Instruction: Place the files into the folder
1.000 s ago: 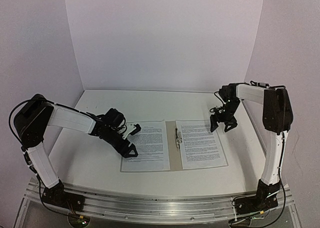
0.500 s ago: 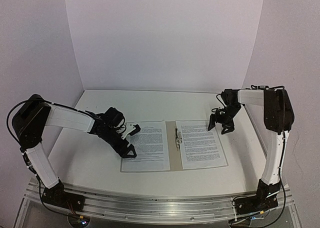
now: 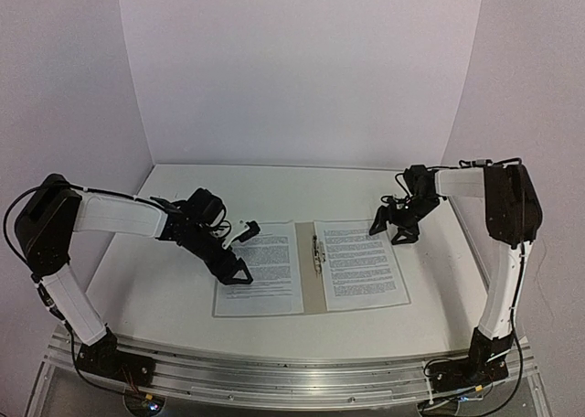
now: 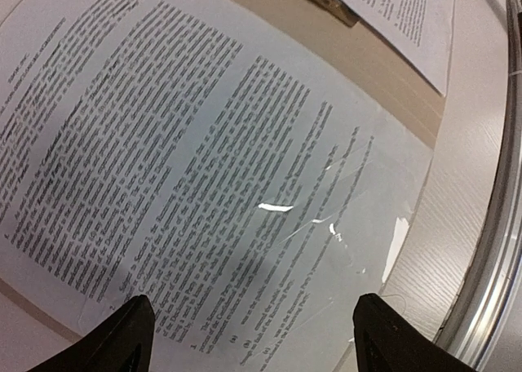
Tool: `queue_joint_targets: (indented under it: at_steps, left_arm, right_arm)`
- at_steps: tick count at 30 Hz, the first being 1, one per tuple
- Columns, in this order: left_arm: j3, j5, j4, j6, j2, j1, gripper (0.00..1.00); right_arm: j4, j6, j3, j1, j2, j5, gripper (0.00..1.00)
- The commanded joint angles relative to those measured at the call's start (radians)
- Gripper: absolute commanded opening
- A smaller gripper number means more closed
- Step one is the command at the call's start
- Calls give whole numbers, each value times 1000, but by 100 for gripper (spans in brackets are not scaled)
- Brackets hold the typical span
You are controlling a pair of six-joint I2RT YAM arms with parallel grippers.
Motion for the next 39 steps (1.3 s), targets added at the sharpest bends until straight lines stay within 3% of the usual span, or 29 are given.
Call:
queue_joint_targets:
  at_steps: [1, 10, 18, 29, 33, 39]
  left_arm:
    - [73, 105, 31, 33, -55, 12, 84]
    - [190, 251, 127, -70, 37, 23, 79]
    - [200, 311, 219, -152, 107, 30, 78]
    - [192, 320, 407, -289, 180, 42, 73]
    - [185, 311, 465, -333, 208, 42, 70]
    - [170, 311, 548, -400, 258, 40, 72]
  right_arm:
    - [-12, 10, -41, 41, 29, -58, 86]
    - [-8, 100, -133, 117, -60, -100, 85]
    - [40, 130, -186, 176, -101, -105, 85]
    - [-232, 96, 98, 210, -156, 307, 83]
    - [-146, 101, 183, 312, -105, 218, 78]
    - [132, 280, 212, 434, 8, -34, 55]
